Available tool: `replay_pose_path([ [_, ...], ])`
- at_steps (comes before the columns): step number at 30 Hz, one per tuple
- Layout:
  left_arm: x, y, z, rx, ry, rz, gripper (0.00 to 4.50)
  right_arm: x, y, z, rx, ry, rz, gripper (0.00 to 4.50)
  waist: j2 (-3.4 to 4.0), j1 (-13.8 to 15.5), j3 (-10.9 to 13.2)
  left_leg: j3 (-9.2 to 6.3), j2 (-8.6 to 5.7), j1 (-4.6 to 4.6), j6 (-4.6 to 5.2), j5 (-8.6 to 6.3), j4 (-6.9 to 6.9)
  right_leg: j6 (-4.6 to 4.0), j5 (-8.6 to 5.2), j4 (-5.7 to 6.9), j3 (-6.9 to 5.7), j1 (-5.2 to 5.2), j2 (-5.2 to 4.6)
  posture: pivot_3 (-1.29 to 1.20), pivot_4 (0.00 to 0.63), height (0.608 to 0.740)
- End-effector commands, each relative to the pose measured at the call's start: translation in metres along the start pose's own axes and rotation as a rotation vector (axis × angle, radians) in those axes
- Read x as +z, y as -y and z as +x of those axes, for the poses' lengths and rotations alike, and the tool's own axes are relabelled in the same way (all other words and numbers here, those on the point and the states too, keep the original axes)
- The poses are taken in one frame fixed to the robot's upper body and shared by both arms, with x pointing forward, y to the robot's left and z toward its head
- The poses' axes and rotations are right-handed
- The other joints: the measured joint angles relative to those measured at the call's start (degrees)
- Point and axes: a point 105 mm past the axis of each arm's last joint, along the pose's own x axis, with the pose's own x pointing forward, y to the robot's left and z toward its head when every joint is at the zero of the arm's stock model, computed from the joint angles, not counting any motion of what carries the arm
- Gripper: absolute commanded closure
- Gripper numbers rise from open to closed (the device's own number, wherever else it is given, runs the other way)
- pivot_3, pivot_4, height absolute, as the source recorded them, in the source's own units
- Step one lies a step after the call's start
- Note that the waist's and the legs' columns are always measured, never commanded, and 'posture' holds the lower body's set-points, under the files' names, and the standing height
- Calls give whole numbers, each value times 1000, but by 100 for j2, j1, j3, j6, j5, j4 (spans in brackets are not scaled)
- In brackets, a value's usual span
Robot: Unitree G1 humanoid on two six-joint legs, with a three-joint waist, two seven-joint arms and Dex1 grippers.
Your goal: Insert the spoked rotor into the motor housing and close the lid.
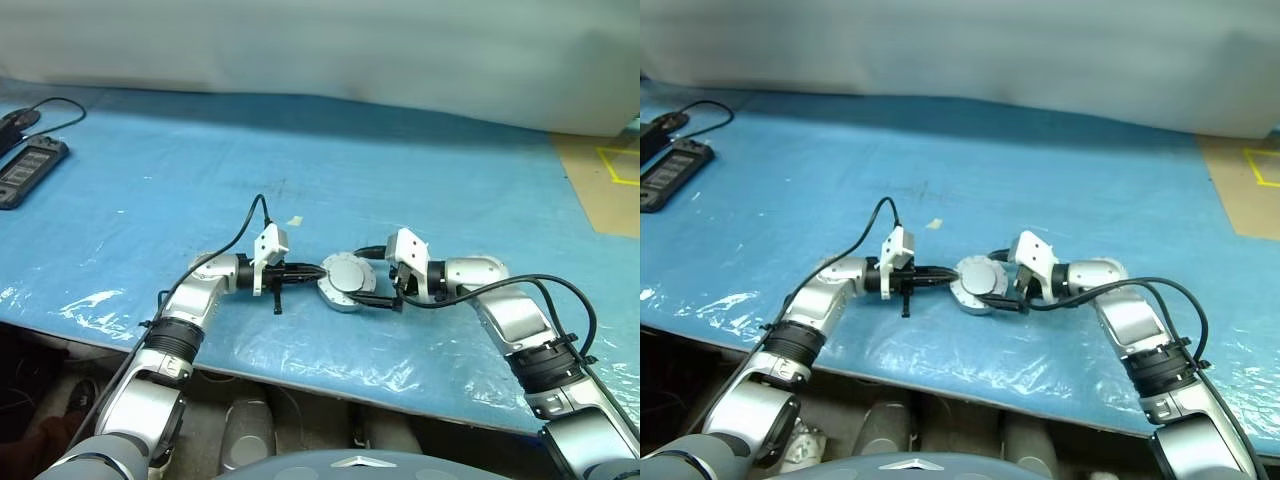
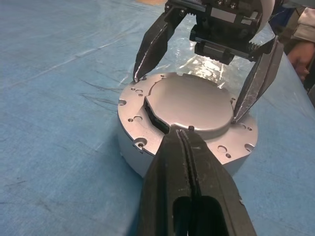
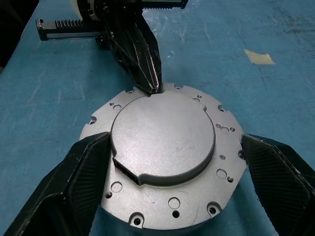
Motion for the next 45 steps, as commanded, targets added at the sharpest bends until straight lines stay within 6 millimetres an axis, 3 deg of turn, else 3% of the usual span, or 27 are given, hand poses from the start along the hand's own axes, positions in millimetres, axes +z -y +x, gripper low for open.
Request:
replay_pose_path([
  [1, -18, 2, -4, 18, -52, -49, 4500, 12, -6, -13, 4, 94, 104, 23, 0, 13, 0, 0, 0, -3, 0, 0, -2, -1, -2, 0, -1, -3, 1, 0, 150, 740],
  [12, -18, 1, -1, 5, -16, -47, 4500, 31, -4, -34, -49, 212, 275, 23, 2, 19, 1, 1, 5, -17, -1, 1, -2, -8, -6, 6, -9, -19, 3, 0, 150, 740],
  [18, -17, -1, 1, 4, -2, -41, 4500, -18, 11, -50, -241, 25, 547, 23, 3, 42, 1, 1, 3, -17, -12, 8, -1, -8, -6, 6, -9, -18, 2, 0, 150, 740],
  [22, -16, -3, 2, 8, 6, -35, 4500, -17, 2, -55, -185, 34, 699, 23, 4, 48, 1, 1, 3, -16, -18, 11, 0, -8, -6, 7, -9, -17, 2, 0, 150, 740],
  [31, -15, -5, 4, 12, 17, -28, 4500, -9, -10, -53, -85, 134, 969, 23, 7, 76, -1, 1, 4, -13, -19, 12, 5, -8, -7, 18, -10, -17, 1, 0, 150, 740],
  [45, -16, -6, 3, 13, 0, -15, 4500, -11, -16, -35, -71, 155, 1113, 23, 9, 81, -1, 1, 6, -13, -27, 15, 5, -11, -8, 23, -15, -17, 1, 0, 150, 740],
])
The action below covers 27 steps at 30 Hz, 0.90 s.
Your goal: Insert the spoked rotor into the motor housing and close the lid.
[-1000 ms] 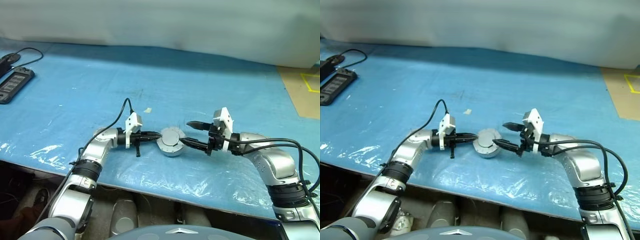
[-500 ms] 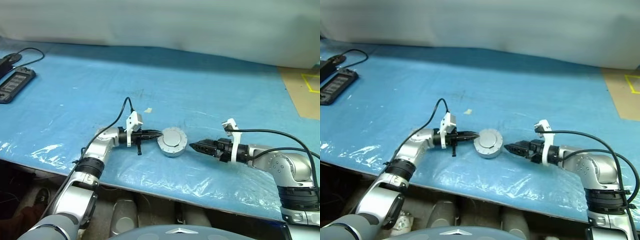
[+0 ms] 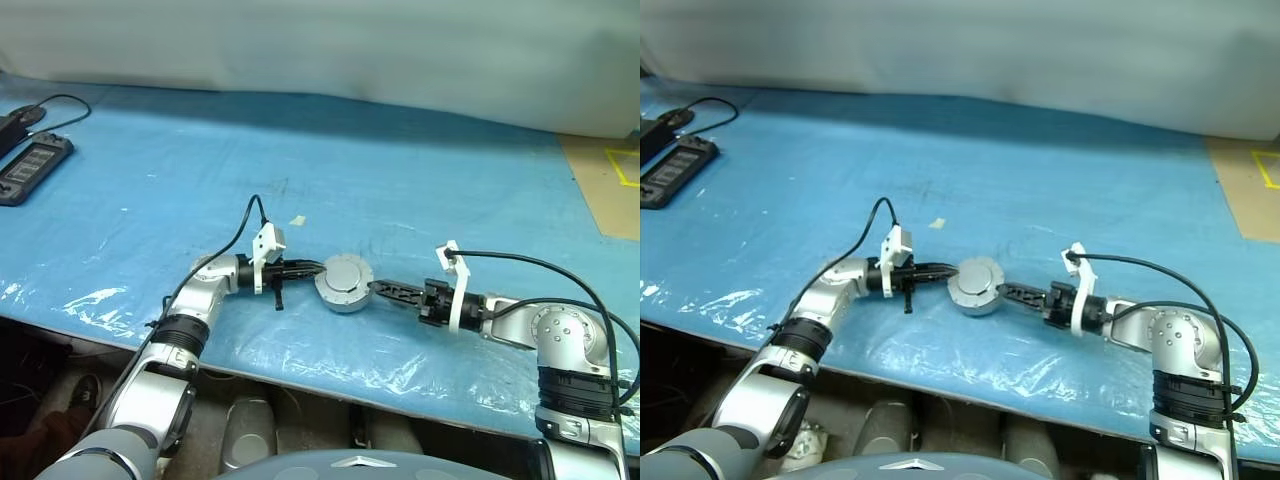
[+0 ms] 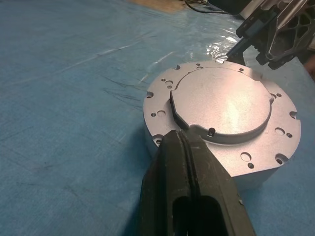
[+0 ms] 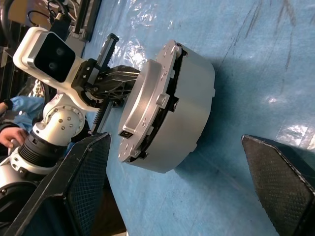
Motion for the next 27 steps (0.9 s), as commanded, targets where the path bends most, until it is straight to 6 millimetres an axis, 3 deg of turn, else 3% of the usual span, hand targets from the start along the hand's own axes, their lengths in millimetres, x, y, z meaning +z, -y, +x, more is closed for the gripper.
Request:
replay_pose_path([
  [1, -11, 4, 1, -14, -48, -17, 4500, 5, -8, 2, 37, 32, 1, 23, 0, -1, 0, 0, 0, 0, 0, 0, 0, 0, 0, 0, 0, 0, 0, 0, 150, 740],
  [6, -12, 3, 0, -11, -51, -16, 4500, 9, -6, 9, 31, 48, 17, 23, 1, -5, 0, 0, 0, 0, -1, 0, 0, 0, 0, 1, 0, 0, -1, 0, 150, 740],
  [9, -12, 4, 0, -11, -49, -18, 4500, 10, -3, 12, 25, 53, 29, 619, 1, -3, 0, 0, 0, 1, -3, 1, 0, 0, 0, 3, -1, 0, -1, 0, 150, 740],
  [14, -14, 3, 0, -8, -51, -28, 4500, 10, -5, 13, 37, 52, 32, 2298, 2, -7, -1, 0, 0, 1, -4, 2, 0, 0, 0, 3, -2, 0, -1, 0, 150, 740],
  [16, -16, 3, -1, -6, -53, -33, 4500, 9, -5, 14, 36, 51, 32, 2298, 3, -6, -1, 0, 0, 3, -5, 3, 0, 0, 0, 6, -2, 1, -1, 0, 150, 740],
  [21, -20, 3, -1, 2, -52, -43, 4500, 7, -4, 16, 34, 46, 30, 3266, 9, 3, -5, 0, -1, 9, -7, 4, 0, 0, 0, 12, -1, 3, -2, 0, 150, 740],
  [27, -6, -16, -6, 126, 61, -149, 4500, 13, -4, 15, 41, 81, 43, 3301, 9, 1, -5, 0, -2, 18, -7, 4, 1, 0, -1, 14, -1, 11, -4, 0, 150, 740],
])
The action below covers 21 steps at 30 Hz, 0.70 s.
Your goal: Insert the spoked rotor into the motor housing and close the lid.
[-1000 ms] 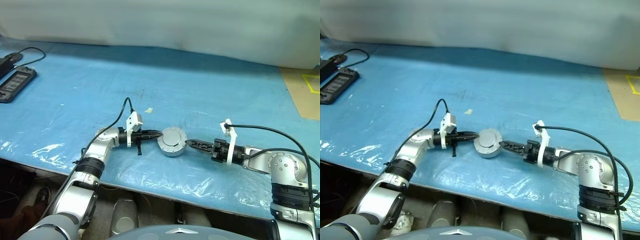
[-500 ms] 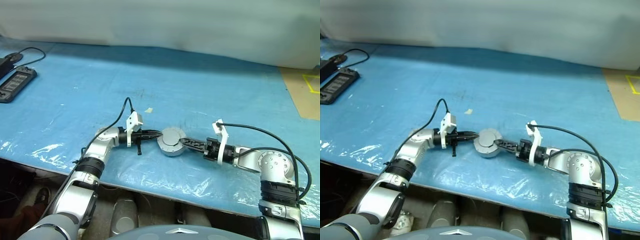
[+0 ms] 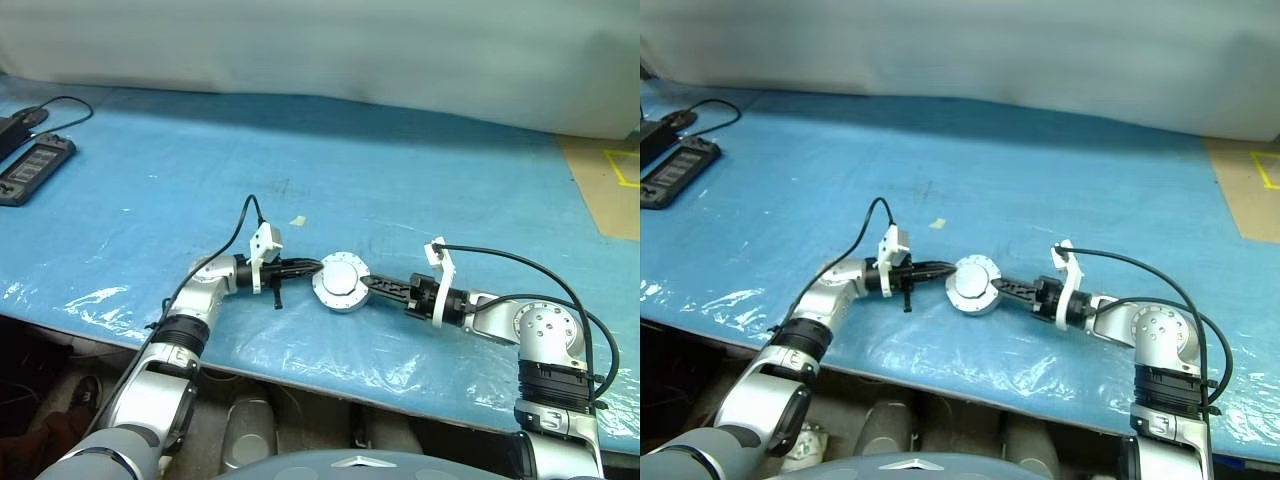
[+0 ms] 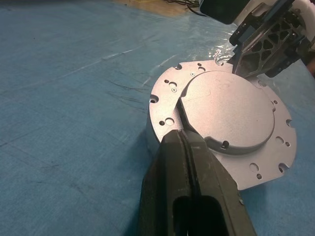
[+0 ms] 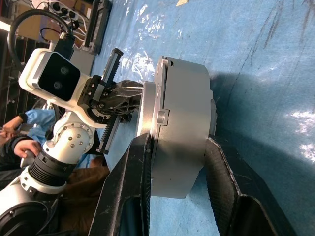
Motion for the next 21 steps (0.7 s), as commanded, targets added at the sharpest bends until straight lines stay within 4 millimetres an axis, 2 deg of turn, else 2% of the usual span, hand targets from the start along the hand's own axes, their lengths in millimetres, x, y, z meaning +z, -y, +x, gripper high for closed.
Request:
replay_pose_path([
  [1, 1, -13, -4, 93, 49, -130, 4500, 9, -3, -1, 18, 46, 1, 3301, 0, -6, 0, 0, 0, 0, 0, 0, 0, 0, 0, 1, 0, 0, 0, 0, 150, 740],
  [7, 37, -26, -17, 150, 230, -218, 4500, 27, -6, -2, 54, 132, 53, 3301, 0, -69, 3, -1, 0, -31, -3, 2, -1, -2, 0, 4, 0, -31, 4, 0, 150, 740],
  [11, 40, -26, -17, 175, 262, -284, 4500, 46, -11, -4, 96, 218, 86, 3301, 2, -65, 5, -1, -4, -43, -3, 2, -1, -8, -3, 8, -7, -41, 5, 0, 150, 740],
  [14, 45, -20, -15, 147, 301, -355, 3914, 61, -15, -6, 126, 283, 114, 3301, 4, -65, 8, -1, -4, -49, -4, 2, -1, -9, -4, 6, -9, -44, 4, 0, 150, 740],
  [21, 55, -3, -12, 50, 369, -495, 1585, 92, -31, -4, 247, 456, 194, 3301, 4, -86, 11, -1, -12, -76, -3, 3, -1, -16, -6, 24, -11, -83, 14, 0, 150, 740],
])
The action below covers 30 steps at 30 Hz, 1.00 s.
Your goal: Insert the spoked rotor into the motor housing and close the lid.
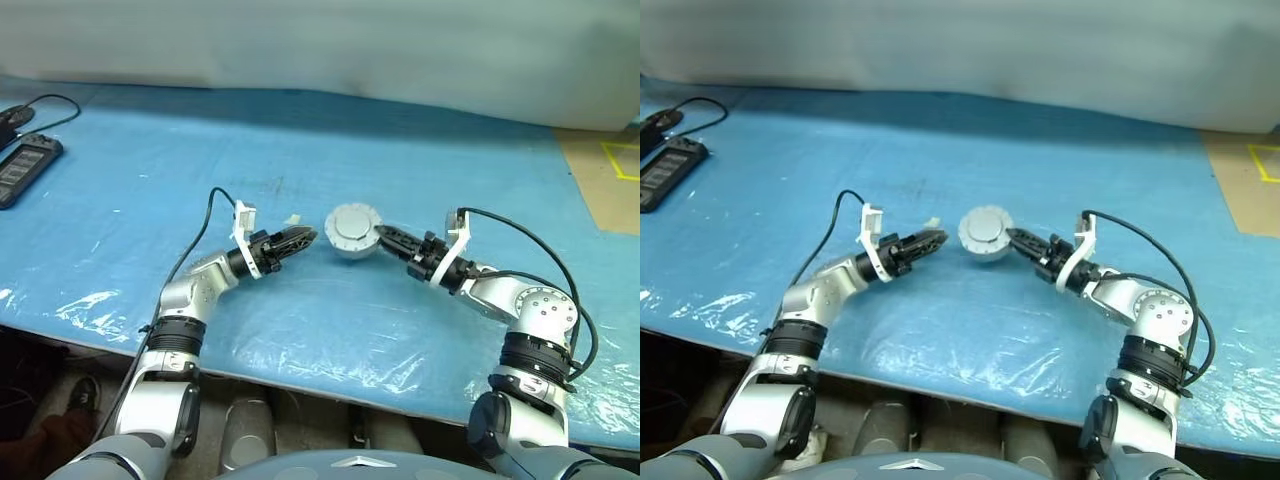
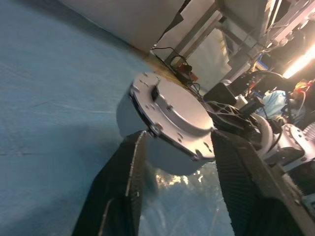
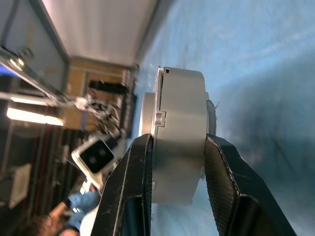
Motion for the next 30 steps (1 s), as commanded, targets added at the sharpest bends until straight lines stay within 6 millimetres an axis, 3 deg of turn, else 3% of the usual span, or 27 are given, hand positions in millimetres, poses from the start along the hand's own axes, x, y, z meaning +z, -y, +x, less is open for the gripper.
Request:
replay_pose_path([
  [1, 8, 11, 1, -40, 41, -28, 1240, 21, -35, 6, 165, 117, 3, 3301, 1, -1, 0, 0, 0, 0, 0, 0, 0, 0, 0, 0, 0, -1, 1, 0, 150, 740],
  [5, 18, 11, 2, -30, 116, -96, 35, 30, -58, 5, 301, 208, -8, 3301, 1, 8, 1, 0, 0, -7, 0, 0, 0, 0, 0, -2, -3, -2, -1, 0, 150, 740],
  [10, 35, 2, 7, 23, 251, -277, 35, 29, -82, -1, 491, 238, -39, 3301, 1, 18, 2, -4, 1, -20, 1, 0, 10, 0, 1, -1, -13, -4, -1, 0, 150, 740],
  [14, 44, 12, 11, -42, 300, -378, 35, 17, -85, 2, 504, 160, -83, 3301, 1, 10, 2, -7, 2, -20, 1, 0, 21, 0, 1, 2, -16, -1, -1, 0, 150, 740],
  [21, 35, 38, 18, -173, 217, -450, 35, 8, -85, 13, 471, 127, -126, 3301, 1, 12, 2, -10, 5, -21, 1, 0, 25, 0, 2, 4, -20, -1, 1, 0, 150, 740],
  [30, 31, 47, 20, -215, 187, -435, 35, -2, -81, 18, 437, 92, -144, 3301, 0, 19, 2, -18, 6, -30, 2, 1, 39, 6, 6, 7, -32, 3, 0, 0, 150, 740],
])
